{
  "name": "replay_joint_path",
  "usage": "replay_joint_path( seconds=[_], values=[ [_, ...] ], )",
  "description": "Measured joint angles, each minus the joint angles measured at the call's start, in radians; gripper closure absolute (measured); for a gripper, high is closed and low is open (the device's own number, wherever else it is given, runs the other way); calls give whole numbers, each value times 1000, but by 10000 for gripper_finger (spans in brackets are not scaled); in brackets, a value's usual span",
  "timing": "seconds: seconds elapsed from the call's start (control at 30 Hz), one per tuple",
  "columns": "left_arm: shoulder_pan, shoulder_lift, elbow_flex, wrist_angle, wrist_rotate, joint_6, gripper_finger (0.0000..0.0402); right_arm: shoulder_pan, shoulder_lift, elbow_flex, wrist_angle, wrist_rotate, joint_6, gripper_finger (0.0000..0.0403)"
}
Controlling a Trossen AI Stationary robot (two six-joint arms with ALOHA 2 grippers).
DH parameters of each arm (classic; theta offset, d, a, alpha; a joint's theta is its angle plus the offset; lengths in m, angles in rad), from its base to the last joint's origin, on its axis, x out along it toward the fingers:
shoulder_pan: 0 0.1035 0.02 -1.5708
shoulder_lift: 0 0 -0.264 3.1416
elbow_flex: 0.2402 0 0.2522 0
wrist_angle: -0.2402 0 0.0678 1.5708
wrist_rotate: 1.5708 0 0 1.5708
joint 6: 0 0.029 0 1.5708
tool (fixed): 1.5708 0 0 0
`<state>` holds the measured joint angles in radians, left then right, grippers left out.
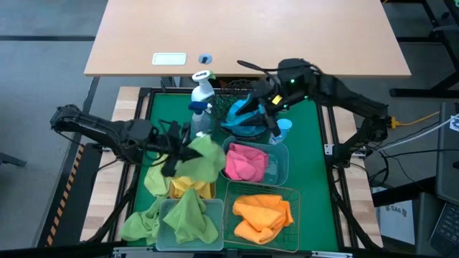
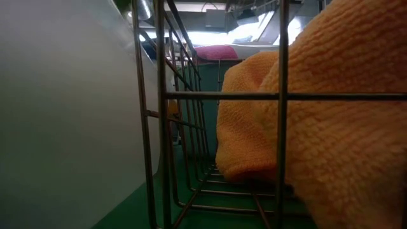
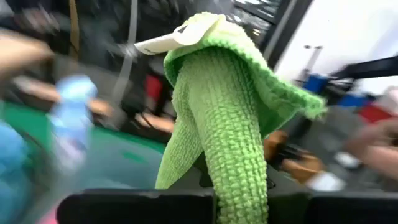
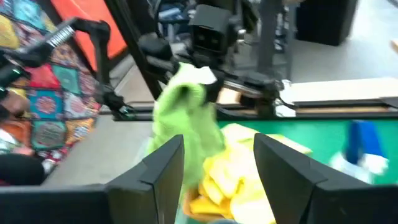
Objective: Sort microfiber towel by color & place in baskets
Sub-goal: Put the top green towel into the white bin
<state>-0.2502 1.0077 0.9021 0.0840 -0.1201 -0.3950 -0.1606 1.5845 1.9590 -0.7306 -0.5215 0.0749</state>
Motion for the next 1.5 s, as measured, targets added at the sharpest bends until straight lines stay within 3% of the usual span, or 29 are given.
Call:
replay_joint_path(
  seconds=[0.2, 0.3, 0.5, 0.67, 0.9, 1.23, 1.5],
  values=[
    [-143, -3, 0, -100, 35, -256, 393, 3, -1, 55, -112, 85, -32, 213],
    [-223, 20, 1, -156, 1, -276, 393, 3, -1, 57, -124, 85, -33, 214],
    [-346, 109, 1, -253, -169, -278, 393, 3, 0, 57, -158, 86, -55, 214],
    [-409, 231, 1, -288, -203, -293, 393, 3, 0, 57, -182, 86, -56, 214],
    [-482, 409, 1, -243, -138, -501, 392, 3, 0, 57, -188, 85, -58, 214],
    [-588, 587, 1, -43, 51, -716, 392, 3, 0, 57, -198, 85, -84, 214],
    [-586, 688, 1, -56, 34, -724, 392, 3, 0, 56, -225, 85, -110, 214]
  ],
)
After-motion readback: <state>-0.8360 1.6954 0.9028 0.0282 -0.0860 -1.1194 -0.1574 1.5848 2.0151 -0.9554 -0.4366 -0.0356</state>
